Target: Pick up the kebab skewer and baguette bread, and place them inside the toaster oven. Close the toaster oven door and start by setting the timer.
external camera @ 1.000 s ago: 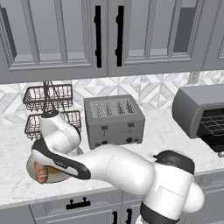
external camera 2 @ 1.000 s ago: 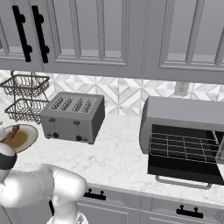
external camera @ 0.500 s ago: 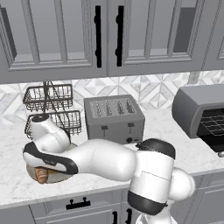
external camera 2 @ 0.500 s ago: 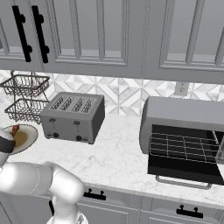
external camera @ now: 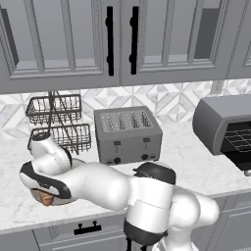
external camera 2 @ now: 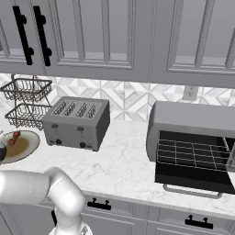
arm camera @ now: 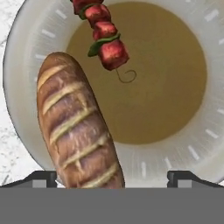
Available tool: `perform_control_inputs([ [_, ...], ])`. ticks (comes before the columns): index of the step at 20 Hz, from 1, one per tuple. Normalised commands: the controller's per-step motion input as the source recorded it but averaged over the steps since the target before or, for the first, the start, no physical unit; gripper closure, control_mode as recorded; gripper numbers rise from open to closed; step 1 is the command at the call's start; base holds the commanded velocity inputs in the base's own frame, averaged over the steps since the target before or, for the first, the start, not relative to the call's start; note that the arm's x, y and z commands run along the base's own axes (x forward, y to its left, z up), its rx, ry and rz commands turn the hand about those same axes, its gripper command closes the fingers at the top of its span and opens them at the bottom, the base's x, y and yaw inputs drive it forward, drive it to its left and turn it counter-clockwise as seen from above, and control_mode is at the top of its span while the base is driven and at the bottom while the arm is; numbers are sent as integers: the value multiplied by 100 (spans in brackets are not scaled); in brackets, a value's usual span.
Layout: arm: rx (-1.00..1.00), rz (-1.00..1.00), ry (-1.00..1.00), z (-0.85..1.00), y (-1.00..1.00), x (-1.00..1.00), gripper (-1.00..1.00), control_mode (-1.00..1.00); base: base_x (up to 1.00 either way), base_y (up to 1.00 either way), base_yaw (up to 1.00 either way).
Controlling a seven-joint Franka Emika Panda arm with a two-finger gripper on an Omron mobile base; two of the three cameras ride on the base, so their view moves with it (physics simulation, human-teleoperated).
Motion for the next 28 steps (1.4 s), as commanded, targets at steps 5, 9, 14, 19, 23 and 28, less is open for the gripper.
perform_control_inputs([
  [5, 0, 0, 0, -25, 27, 27, -100, -100, 0, 0, 0],
  [9, 0, 0, 0, -9, 24, 18, -100, -100, 0, 0, 0],
  [14, 0, 0, 0, -30, 1, 11, -100, -100, 0, 0, 0],
  [19, 0, 0, 0, -28, 0, 1, -100, -100, 0, 0, 0],
  [23, 0, 0, 2, -8, 0, 0, 100, -100, 0, 0, 0],
  [28, 0, 0, 0, 9, -2, 0, 100, -100, 0, 0, 0],
])
